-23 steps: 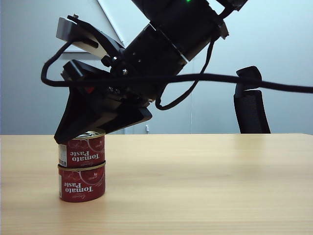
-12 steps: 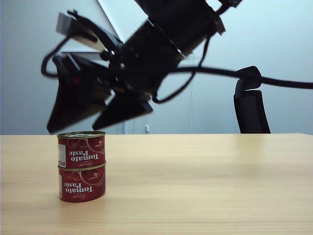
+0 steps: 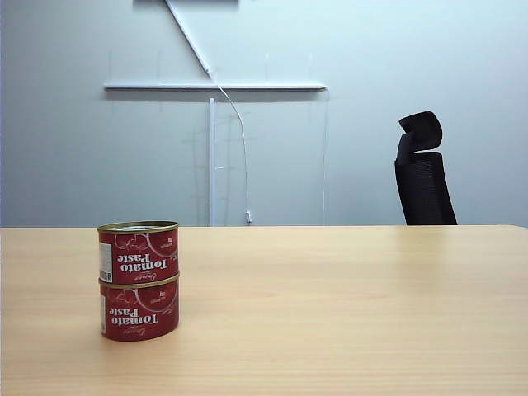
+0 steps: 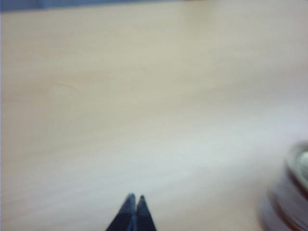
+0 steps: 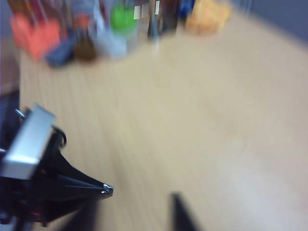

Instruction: Stack a can of tomatoes on the right onto the can of tomatoes on the left.

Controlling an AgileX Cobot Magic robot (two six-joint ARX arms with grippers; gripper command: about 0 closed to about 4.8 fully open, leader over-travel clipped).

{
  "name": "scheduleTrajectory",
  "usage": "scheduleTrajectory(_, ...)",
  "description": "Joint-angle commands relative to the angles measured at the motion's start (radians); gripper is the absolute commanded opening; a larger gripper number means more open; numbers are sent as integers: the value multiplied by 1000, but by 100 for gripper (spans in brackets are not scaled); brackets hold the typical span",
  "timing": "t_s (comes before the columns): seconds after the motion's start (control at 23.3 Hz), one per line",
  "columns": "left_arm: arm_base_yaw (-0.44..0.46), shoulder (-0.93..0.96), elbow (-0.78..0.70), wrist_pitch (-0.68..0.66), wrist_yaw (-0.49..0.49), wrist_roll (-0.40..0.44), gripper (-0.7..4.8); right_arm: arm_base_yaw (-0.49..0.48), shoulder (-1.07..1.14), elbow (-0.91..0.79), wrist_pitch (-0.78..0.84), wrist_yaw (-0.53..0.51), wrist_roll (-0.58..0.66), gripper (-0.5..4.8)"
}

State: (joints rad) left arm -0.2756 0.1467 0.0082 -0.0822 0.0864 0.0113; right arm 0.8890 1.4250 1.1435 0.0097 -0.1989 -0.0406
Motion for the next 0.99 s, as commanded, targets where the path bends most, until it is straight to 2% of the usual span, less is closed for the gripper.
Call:
scheduleTrajectory(0.04,105,-44,1,9,6,7,-2,-23,-114,3,11,68,40,-9)
scheduleTrajectory(0.13,174,-79,1,9,6,7,-2,-41,-195,3,-5,135,42,-9)
scheduleTrajectory(0.21,267,-146,2,15,4,7,-2,-79,-324,3,-37,254,40,-9)
scheduleTrajectory(0.34,311,-140,1,31,3,7,-2,-118,-414,2,-90,318,40,-9)
scheduleTrajectory(0.47,320,-140,1,25,2,7,-2,-152,-484,1,-168,360,40,-9)
scheduleTrajectory(0.73,319,-140,1,24,4,7,-2,-186,-560,-5,-304,376,34,-9)
scheduleTrajectory(0.99,240,-141,1,39,4,7,-2,-186,-679,-131,-268,466,48,-9)
